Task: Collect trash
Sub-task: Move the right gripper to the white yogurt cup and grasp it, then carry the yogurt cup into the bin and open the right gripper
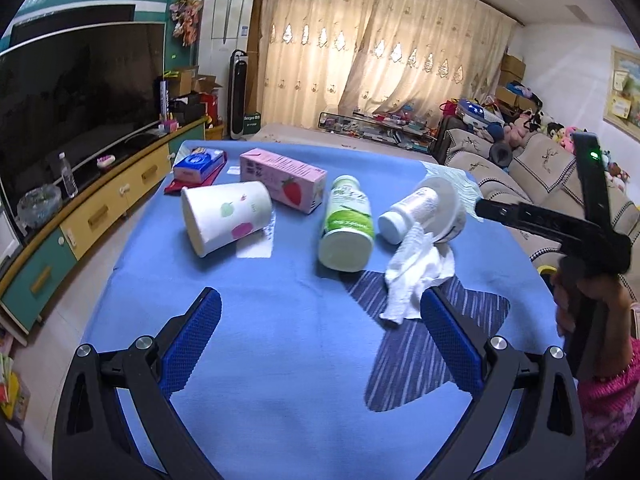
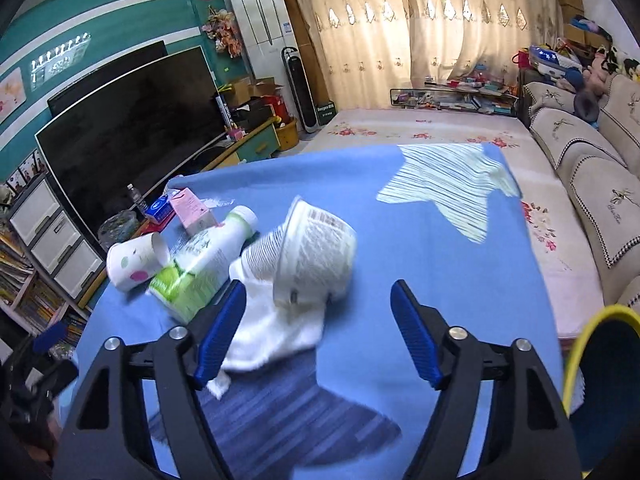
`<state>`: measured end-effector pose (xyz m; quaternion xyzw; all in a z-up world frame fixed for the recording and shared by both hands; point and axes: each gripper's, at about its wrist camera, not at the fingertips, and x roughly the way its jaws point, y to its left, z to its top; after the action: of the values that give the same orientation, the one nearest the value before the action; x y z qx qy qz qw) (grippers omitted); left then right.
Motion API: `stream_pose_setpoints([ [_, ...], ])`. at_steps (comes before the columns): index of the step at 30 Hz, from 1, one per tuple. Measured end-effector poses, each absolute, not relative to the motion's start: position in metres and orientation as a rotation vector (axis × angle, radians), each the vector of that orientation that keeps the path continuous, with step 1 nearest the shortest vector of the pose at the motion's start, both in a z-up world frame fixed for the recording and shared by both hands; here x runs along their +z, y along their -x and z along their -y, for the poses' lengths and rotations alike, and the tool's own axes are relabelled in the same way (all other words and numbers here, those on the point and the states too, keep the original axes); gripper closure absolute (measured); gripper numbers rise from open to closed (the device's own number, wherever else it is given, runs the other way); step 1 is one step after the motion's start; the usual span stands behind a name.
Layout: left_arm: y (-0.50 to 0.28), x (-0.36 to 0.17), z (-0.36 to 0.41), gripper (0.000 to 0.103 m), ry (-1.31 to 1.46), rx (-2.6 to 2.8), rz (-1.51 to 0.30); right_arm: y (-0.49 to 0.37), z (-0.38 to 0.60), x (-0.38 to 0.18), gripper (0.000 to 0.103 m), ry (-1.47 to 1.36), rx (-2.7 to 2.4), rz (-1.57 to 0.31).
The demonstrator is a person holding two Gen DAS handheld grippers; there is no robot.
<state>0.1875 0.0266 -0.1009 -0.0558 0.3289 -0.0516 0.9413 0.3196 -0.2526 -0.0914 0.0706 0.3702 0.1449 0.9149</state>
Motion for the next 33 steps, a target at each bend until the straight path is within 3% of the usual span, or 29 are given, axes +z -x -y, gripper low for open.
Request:
stream_pose_setpoints([
  [8,-0.197,-0.114,-0.033,0.005,0.139,-0.116,-0.702,-0.357,0.247,-0.118,0.030,-0.199,0.300,-0.850],
  [15,-0.209,-0.126,-0.029,0.005,0.150,-0.137,-0.736,-0.367,0.241,-0.127,0.039,-0.183,0.312,-0.883],
  [17,-0.211,-0.128,-0.028,0.005,0.153,-0.143,-0.742,-0.368,0.239,-0.127,0.051,-0.176,0.321,-0.881],
  [33,-0.213,-0.133,-0.029,0.005,0.169,-0.147,-0.750,-0.335,0.217,-0.096,0.052,0.217,0.054,-0.649],
])
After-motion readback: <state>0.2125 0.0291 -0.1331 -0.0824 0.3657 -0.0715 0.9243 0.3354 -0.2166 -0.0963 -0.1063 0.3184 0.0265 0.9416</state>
